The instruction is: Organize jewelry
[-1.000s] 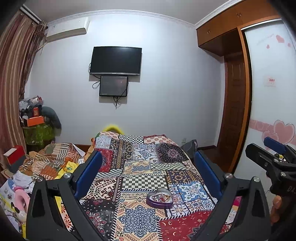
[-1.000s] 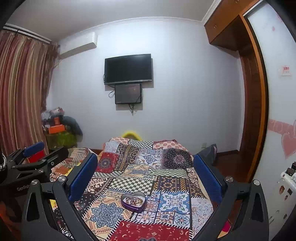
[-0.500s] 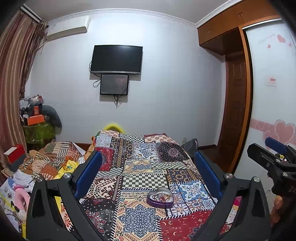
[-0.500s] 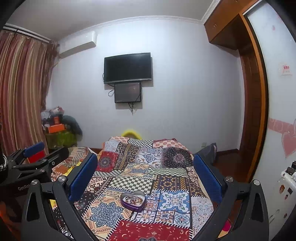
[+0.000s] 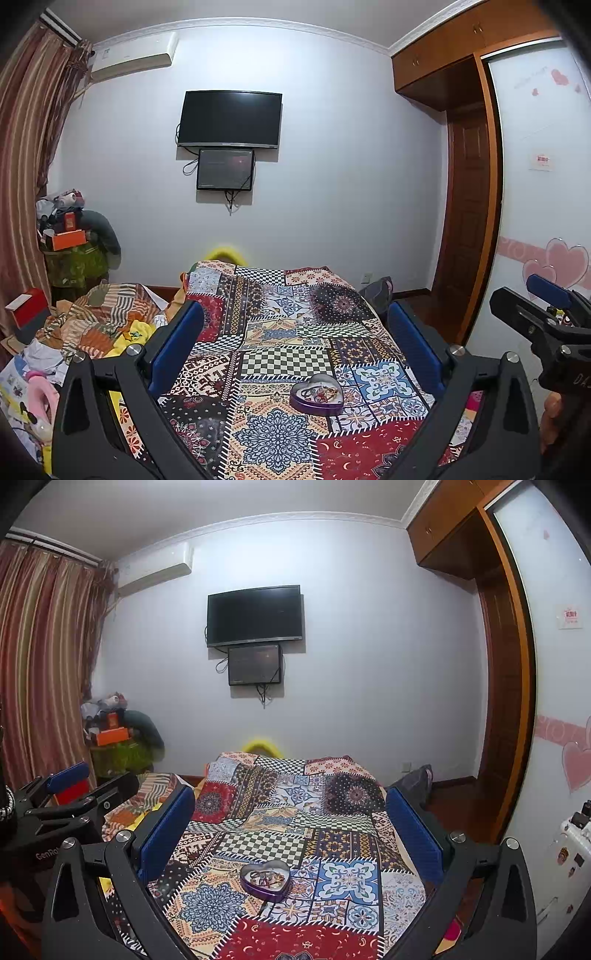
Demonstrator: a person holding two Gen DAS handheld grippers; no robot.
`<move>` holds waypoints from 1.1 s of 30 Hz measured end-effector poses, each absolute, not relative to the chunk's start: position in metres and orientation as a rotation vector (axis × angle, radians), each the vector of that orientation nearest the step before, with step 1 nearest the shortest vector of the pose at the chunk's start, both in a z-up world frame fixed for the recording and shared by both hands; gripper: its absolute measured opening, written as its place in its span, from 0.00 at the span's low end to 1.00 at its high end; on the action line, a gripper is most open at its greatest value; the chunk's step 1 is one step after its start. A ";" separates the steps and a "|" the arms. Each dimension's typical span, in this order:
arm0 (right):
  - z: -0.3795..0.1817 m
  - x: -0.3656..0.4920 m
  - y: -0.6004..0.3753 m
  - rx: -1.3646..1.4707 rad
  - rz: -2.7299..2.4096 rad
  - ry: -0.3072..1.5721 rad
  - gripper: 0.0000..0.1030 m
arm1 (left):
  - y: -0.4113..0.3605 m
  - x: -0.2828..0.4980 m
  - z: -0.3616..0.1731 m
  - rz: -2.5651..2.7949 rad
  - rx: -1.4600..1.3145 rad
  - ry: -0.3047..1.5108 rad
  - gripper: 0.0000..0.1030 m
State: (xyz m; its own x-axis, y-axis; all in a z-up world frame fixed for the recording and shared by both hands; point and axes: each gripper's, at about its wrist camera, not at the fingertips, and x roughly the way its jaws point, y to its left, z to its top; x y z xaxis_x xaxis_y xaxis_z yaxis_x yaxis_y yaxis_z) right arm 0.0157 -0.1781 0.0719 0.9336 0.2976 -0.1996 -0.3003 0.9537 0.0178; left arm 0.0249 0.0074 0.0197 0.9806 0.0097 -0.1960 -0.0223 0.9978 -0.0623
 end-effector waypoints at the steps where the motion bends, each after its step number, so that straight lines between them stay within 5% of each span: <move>1: 0.072 0.016 -0.178 -0.013 0.306 0.202 1.00 | 0.007 0.025 0.020 0.016 -0.063 0.197 0.97; 33: 0.067 0.019 -0.178 -0.022 0.294 0.206 1.00 | 0.002 0.027 0.017 -0.023 -0.054 0.201 0.98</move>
